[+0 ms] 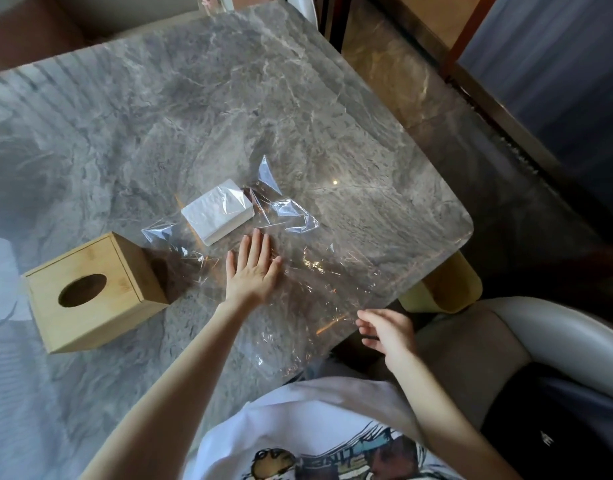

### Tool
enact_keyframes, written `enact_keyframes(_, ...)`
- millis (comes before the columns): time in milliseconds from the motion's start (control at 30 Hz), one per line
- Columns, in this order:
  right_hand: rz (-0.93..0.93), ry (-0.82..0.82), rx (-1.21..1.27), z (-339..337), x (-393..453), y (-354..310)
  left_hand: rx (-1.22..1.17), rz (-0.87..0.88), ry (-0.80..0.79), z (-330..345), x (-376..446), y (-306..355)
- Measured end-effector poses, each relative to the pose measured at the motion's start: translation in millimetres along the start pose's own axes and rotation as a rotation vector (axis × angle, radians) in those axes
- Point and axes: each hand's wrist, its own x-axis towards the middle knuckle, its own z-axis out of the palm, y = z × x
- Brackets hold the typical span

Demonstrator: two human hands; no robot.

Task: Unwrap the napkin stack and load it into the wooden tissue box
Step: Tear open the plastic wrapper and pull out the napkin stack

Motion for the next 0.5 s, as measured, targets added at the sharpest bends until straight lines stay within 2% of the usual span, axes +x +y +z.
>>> enact_keyframes(133, -0.159, 0.076, -0.172, -5.6, 1.6, 0.7, 0.03, 0.015, -0.002, -1.2, 0.8, -2.1)
enact_keyframes(233, -0.368, 0.118, -0.369, 0.7, -3.0, -11.0, 0.093, 0.073, 0.053, -1.9, -3.8, -4.5)
enact_keyframes(367, -0.718, 0.015, -0.749, 30.7, -7.4, -39.9, 0.113, 0.107, 0.162, -0.9, -21.9, -7.4)
enact_keyframes(500, -1.1, -0.125, -1.054, 72.4, -3.5, -68.0, 0.058, -0.007, 0.225, 3.9, -40.2, -13.7)
